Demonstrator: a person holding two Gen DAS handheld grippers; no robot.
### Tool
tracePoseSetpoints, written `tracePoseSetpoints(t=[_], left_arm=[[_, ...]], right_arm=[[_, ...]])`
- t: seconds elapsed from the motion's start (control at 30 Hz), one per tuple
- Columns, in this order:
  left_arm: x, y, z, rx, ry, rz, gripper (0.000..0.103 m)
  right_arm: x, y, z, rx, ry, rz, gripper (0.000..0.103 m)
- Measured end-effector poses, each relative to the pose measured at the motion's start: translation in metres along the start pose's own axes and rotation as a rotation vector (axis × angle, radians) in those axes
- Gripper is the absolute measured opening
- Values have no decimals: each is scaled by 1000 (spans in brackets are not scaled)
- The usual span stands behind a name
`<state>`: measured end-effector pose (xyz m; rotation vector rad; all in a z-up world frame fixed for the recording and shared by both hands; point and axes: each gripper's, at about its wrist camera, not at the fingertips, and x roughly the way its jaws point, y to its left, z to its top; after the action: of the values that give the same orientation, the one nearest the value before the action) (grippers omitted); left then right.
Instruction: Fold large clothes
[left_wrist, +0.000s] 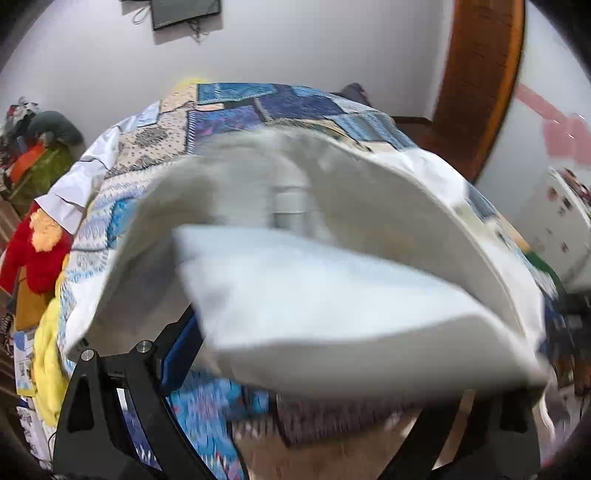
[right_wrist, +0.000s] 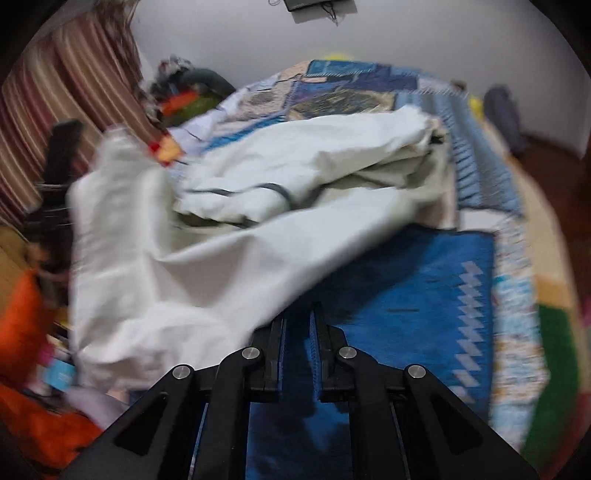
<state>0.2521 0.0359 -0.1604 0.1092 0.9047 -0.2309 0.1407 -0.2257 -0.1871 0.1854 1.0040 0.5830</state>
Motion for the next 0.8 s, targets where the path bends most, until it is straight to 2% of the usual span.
tracePoseSetpoints(t=[0.17, 0.27, 0.33, 0.43, 0.53, 0.6, 0.63, 0.67, 0.73, 0.8], left_arm=[[39, -2, 48, -1, -8, 59, 94], [68, -6, 72, 5, 10, 75, 94], [94, -4, 85, 0, 47, 89, 93], [132, 1, 90, -24, 128, 119, 89], [157, 13, 89, -60, 199, 135, 86], [167, 29, 90, -131, 213, 122, 86], [169, 38, 91, -175, 213, 102, 86], [170, 43, 91, -209, 212, 91, 86], [173, 52, 91, -264, 212, 77, 86], [174, 51, 91, -264, 210, 86, 86]], right_arm=[[17, 3, 30, 43, -26, 104, 8], [26, 9, 59, 31, -71, 121, 8], [33, 9, 80, 11, -96, 91, 7], [53, 1, 114, -24, -112, -41, 7], [84, -22, 143, -46, -71, -247, 7], [106, -42, 155, -54, -9, -382, 7], [114, -52, 156, -55, 25, -406, 7], [119, -63, 156, -38, 53, -378, 7], [111, -70, 157, 11, 42, -321, 7], [89, -64, 158, 7, 12, -283, 7]])
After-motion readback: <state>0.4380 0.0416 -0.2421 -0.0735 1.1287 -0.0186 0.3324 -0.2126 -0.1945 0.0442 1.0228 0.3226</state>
